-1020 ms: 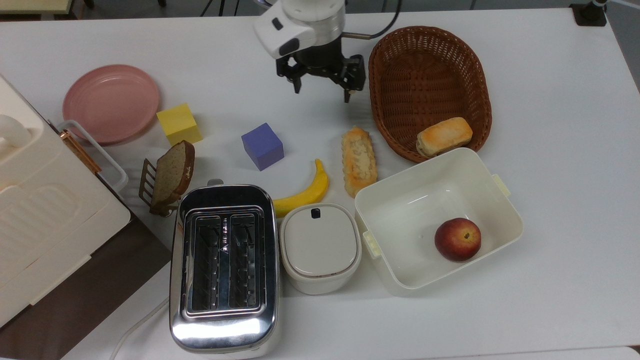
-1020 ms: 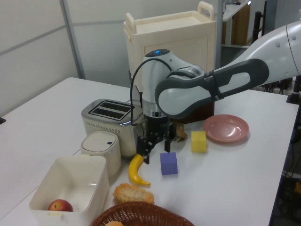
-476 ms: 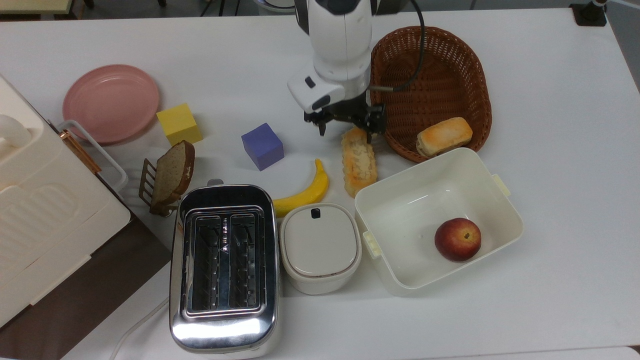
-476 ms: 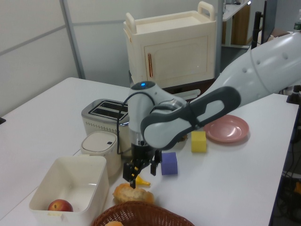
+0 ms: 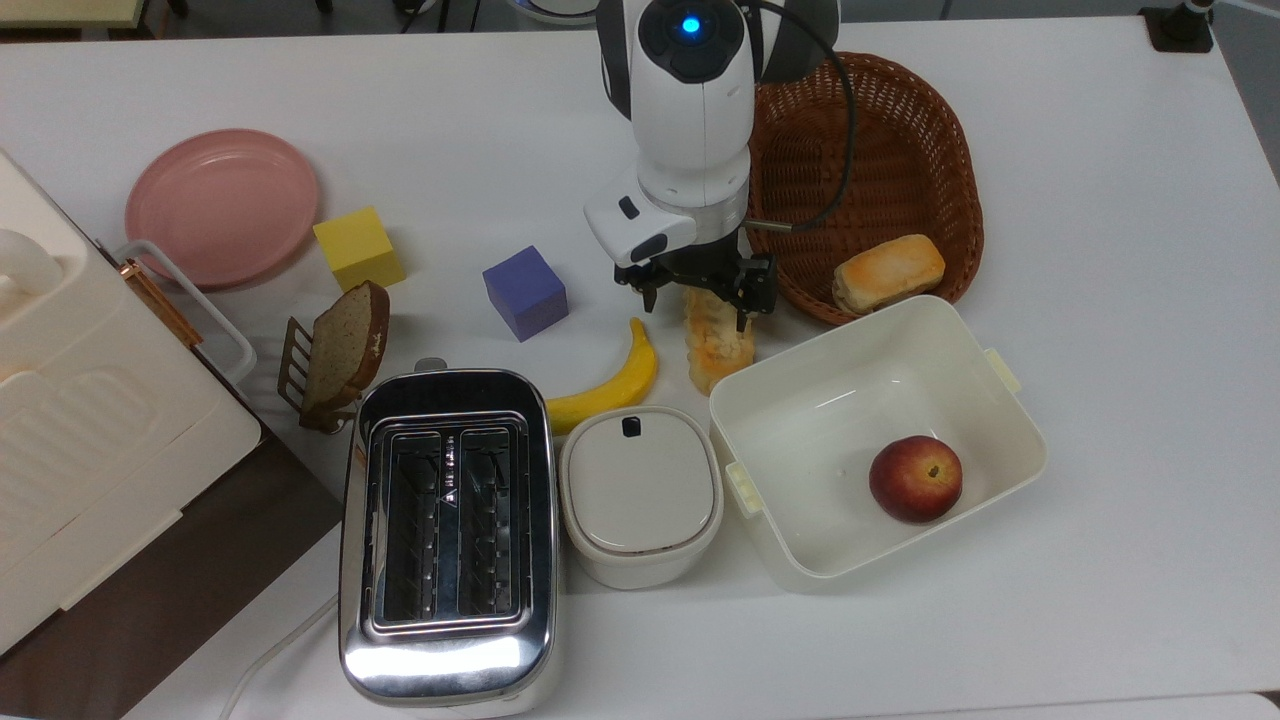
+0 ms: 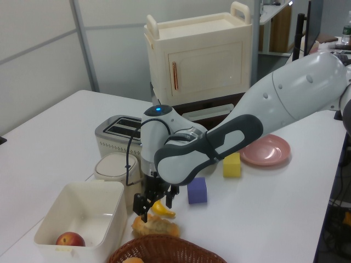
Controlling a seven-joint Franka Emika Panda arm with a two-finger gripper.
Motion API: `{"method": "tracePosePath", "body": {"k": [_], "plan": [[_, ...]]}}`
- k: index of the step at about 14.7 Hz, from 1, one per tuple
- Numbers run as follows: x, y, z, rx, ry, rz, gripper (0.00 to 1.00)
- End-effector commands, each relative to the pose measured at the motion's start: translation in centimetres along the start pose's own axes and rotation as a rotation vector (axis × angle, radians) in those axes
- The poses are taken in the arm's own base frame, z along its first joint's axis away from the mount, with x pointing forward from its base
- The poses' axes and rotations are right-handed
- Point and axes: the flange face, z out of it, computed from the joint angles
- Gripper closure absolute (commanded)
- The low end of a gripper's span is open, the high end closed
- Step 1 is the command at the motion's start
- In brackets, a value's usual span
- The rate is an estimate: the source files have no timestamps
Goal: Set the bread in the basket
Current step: 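Lower the gripper and close it around the bread stick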
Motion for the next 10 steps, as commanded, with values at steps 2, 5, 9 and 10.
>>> {"method": "tracePosePath", "body": {"k": [2,5,9,10], "plan": [[-0.6,-1.8,1.0,0.007,0.014,0.006,0.00],[-1.2,-2.4,1.6,0.001,0.005,-0.008,0.00],[-1.5,-2.5,2.7,-0.010,-0.010,-0.015,0.00],[-1.7,-2.7,2.9,-0.014,-0.010,-0.022,0.00]]}}
